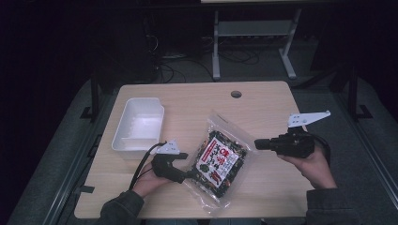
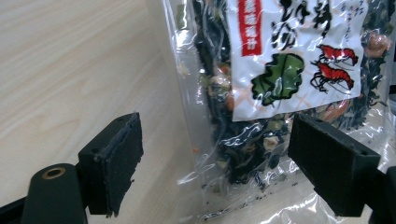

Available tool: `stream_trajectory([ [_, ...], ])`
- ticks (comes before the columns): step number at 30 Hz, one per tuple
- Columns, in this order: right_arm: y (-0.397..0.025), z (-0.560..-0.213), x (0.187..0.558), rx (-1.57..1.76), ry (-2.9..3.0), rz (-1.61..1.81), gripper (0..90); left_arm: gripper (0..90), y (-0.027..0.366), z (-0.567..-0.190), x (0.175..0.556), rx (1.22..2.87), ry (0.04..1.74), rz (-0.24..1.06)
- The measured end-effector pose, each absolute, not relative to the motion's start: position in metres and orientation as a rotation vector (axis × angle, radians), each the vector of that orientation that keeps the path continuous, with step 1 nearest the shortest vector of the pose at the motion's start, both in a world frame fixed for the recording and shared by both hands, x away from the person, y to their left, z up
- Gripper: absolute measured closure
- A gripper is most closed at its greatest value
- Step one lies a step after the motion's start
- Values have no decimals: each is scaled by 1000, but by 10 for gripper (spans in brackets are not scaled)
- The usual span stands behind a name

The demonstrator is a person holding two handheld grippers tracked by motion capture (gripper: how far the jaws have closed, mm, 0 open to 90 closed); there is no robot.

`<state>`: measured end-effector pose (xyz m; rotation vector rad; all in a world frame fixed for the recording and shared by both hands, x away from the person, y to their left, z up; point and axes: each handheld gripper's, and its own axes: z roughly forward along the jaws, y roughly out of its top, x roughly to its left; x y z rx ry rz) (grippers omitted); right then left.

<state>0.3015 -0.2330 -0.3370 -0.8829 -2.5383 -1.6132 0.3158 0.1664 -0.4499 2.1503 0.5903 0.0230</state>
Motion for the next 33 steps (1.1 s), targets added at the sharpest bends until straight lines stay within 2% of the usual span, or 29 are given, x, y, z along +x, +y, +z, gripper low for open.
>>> stream_trajectory([
  [3,-229,-332,302,-819,-2508,-1642,894,181,165,-452,317,2147,584,-20],
  [7,-224,-328,303,-794,-2506,-1657,895,247,165,-454,318,2139,562,-69],
  [13,-218,-329,310,-832,-2506,-1679,895,432,168,-451,317,2140,524,-89],
  [17,-219,-333,314,-891,-2507,-1702,895,589,171,-449,315,2136,505,-97],
  [23,-222,-342,318,-952,-2480,-1726,885,658,169,-447,311,2151,488,-73],
  [27,-224,-347,319,-989,-2467,-1746,818,668,169,-445,310,2159,482,-58],
  [28,-225,-352,318,-1019,-2452,-1761,711,674,168,-446,309,2160,478,-50],
  [29,-226,-353,318,-1038,-2450,-1762,674,673,168,-446,308,2162,478,-49],
  [31,-227,-361,316,-1050,-2421,-1784,673,673,168,-445,308,2161,474,-43],
  [33,-227,-368,315,-1053,-2401,-1795,602,674,168,-445,307,2163,467,-37],
])
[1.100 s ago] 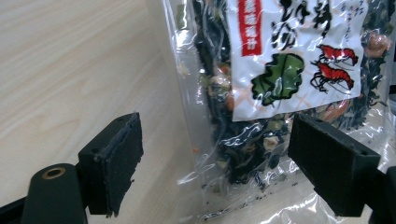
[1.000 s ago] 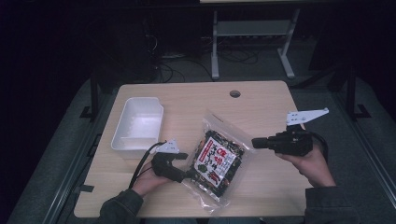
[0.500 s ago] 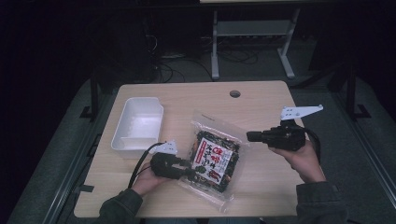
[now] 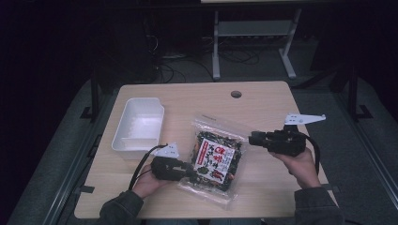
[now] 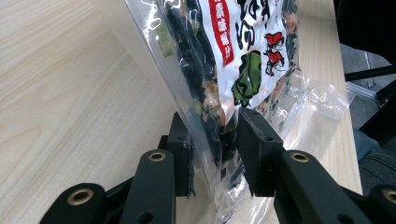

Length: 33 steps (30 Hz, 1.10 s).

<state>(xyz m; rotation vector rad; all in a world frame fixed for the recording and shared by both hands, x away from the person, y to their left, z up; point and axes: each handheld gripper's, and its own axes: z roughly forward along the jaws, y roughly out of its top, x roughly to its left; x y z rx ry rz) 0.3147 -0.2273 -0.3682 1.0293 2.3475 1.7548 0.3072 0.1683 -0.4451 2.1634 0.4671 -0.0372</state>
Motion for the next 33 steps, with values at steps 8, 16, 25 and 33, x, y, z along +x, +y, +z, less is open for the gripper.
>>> stream_trajectory([
  [8,-220,-390,309,1055,2379,1797,431,673,169,-445,306,2166,467,-34],
  [16,-203,-401,303,1047,2448,1701,378,690,169,-445,302,2175,452,-18],
  [25,-180,-411,309,1011,2499,1673,472,690,167,-444,301,2176,440,-15],
  [33,-179,-409,308,976,2478,1710,591,687,165,-444,300,2179,430,-7],
])
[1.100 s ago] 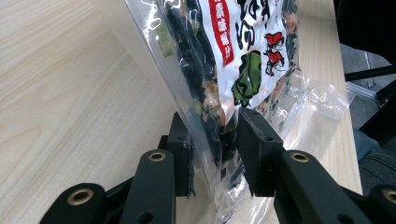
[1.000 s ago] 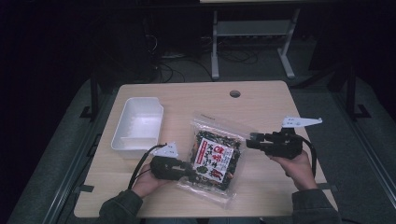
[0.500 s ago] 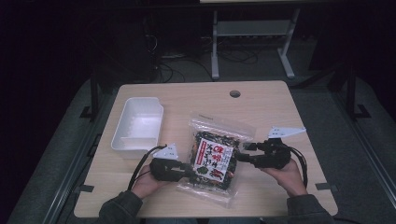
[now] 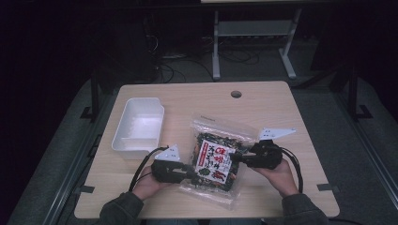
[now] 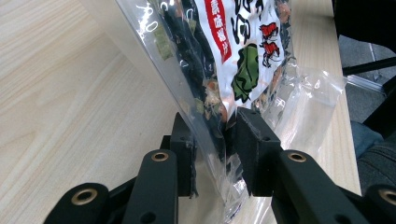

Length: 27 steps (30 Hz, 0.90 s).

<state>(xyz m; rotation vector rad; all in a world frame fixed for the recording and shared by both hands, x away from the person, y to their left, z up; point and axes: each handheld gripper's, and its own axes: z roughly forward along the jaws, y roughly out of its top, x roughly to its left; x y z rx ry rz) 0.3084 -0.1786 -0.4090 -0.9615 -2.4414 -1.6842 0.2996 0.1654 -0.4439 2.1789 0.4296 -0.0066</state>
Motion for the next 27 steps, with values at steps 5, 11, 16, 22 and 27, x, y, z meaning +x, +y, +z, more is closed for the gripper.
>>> stream_trajectory([
  [5,-178,-408,308,-926,-2408,-1701,649,671,165,-445,300,2185,434,1],
  [11,-180,-404,307,-856,-2323,-1743,727,621,165,-444,299,2188,427,25],
  [16,-179,-400,303,-846,-2299,-1775,744,567,167,-443,298,2191,430,50],
  [22,-179,-389,297,-871,-2298,-1826,751,492,171,-442,297,2198,444,66],
  [27,-177,-373,288,-887,-2370,-1849,754,439,173,-442,292,2224,437,99],
])
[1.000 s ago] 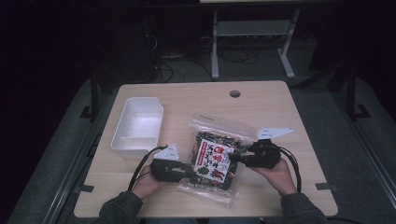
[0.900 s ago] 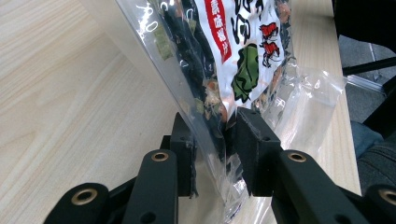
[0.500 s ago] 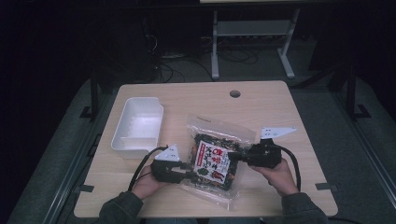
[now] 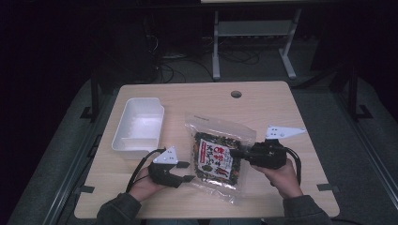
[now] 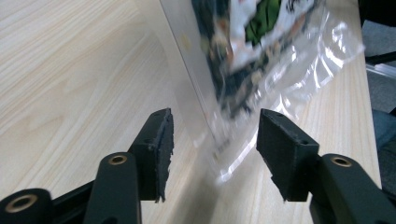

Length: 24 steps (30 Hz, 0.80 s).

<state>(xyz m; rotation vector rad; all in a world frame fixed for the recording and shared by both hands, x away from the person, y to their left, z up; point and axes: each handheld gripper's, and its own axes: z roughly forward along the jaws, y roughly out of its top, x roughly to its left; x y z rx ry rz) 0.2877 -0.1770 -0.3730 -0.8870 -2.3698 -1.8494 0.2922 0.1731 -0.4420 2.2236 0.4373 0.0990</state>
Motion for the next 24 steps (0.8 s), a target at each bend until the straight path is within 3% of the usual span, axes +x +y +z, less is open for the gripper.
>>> stream_trajectory([
  [24,-157,-341,295,-1176,-2460,-1996,756,335,198,-437,278,2242,473,195],
])
